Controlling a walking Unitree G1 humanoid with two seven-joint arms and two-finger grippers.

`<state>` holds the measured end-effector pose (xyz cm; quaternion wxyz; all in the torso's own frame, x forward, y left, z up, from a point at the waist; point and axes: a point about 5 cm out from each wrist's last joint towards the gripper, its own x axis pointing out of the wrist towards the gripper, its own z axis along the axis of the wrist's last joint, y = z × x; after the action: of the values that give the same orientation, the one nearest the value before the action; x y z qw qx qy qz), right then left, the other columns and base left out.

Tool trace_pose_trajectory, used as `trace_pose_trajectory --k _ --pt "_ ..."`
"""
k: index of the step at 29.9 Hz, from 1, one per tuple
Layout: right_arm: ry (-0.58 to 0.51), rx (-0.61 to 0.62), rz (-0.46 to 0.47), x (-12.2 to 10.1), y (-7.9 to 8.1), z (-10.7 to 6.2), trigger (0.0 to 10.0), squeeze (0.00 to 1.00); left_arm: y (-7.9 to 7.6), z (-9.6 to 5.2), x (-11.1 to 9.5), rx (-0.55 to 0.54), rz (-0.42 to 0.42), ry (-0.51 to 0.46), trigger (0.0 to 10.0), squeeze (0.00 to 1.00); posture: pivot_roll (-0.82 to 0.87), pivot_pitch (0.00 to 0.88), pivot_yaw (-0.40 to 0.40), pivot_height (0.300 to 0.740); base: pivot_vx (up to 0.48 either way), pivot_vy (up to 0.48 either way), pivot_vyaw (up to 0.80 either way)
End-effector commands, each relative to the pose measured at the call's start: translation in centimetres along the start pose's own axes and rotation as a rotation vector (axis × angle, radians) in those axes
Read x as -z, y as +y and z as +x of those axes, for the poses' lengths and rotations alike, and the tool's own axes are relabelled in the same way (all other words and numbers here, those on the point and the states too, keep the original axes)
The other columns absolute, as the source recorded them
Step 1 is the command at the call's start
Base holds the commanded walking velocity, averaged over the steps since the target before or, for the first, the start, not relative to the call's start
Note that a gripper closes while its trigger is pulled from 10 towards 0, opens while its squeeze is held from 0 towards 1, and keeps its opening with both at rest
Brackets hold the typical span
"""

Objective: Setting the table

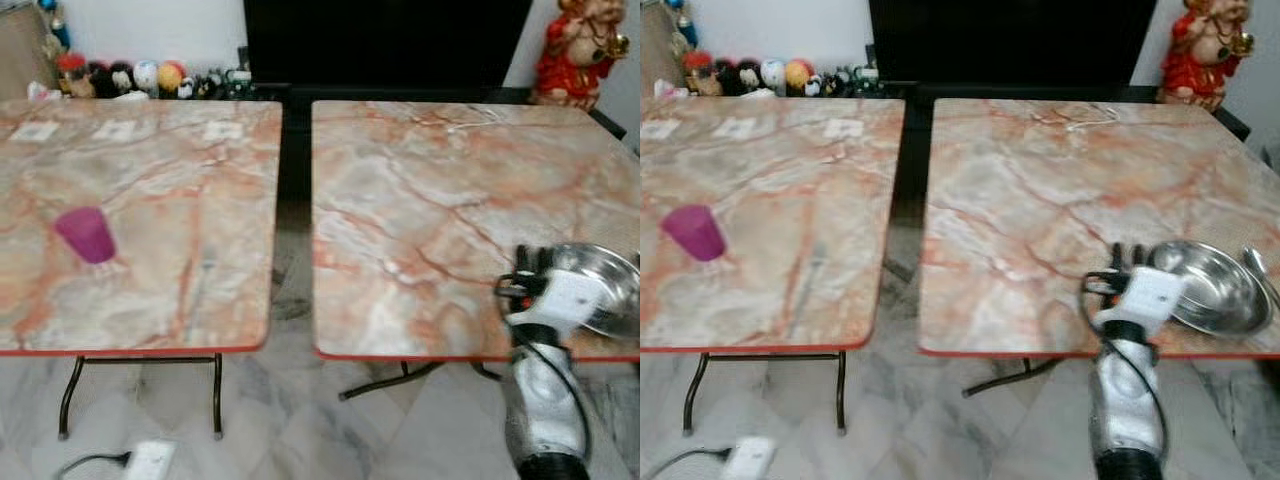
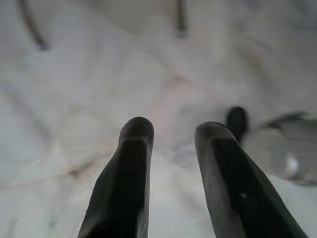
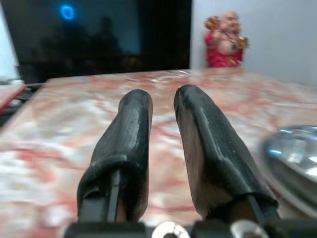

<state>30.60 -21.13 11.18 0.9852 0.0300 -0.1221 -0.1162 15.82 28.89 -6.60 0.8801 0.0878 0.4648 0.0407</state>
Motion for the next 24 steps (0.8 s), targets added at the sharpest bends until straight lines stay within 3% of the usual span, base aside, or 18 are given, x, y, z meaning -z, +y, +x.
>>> trace_pose_trajectory --k 1,5,11,24 --pt "0.003 0.014 -0.014 -0.1 -0.6 0.0 10.0 0.0 -0.9 0.1 0.6 0.033 -0.026 0.018 10.0 0.0 0.09 0.0 -0.022 0.74 0.0 0.428 0.0" --pt "0.003 -0.031 -0.038 -0.1 -0.1 0.0 10.0 0.0 -0.7 0.0 0.6 0.028 -0.031 0.019 10.0 0.0 0.09 0.0 -0.021 0.74 0.0 0.431 0.0" --pt "0.001 -0.06 -0.056 -0.1 0.2 -0.1 10.0 0.0 -1.0 0.1 0.3 0.03 -0.037 0.015 10.0 0.0 0.1 0.0 -0.027 0.74 0.0 0.429 0.8" --pt "0.011 -0.06 -0.028 -0.3 0.6 0.4 10.0 0.0 -2.2 0.4 0.1 0.041 -0.059 0.004 10.0 0.0 0.11 0.0 -0.04 0.74 0.0 0.429 0.0"
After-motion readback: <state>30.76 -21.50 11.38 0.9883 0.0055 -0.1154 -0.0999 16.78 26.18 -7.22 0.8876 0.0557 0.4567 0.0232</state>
